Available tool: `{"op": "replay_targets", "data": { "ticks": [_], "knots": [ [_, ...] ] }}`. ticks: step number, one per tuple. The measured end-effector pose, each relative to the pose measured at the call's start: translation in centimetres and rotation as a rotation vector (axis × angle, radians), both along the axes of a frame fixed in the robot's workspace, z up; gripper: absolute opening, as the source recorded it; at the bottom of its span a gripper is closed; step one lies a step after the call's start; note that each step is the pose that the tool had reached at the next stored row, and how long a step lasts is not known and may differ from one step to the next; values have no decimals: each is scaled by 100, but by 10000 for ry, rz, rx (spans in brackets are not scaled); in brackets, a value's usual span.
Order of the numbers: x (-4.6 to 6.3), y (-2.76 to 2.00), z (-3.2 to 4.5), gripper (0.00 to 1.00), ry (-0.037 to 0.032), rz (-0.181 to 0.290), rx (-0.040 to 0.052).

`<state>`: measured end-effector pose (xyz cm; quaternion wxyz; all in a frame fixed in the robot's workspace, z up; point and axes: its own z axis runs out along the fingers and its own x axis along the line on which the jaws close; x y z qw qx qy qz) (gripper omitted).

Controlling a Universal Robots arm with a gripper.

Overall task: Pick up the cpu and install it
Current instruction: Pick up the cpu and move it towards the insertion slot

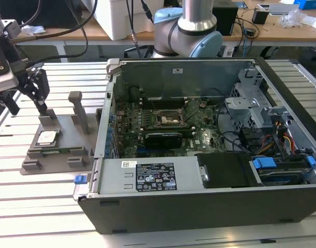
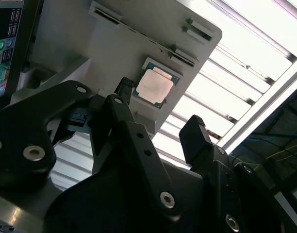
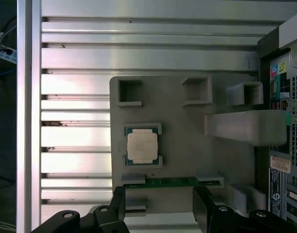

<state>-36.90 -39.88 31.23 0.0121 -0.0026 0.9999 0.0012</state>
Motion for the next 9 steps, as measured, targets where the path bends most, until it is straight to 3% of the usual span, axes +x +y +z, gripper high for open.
{"op": "replay_targets", "data": {
  "ticks": [9],
  "knots": [
    [0,0,-155,66,1,0,-1]
  ]
}}
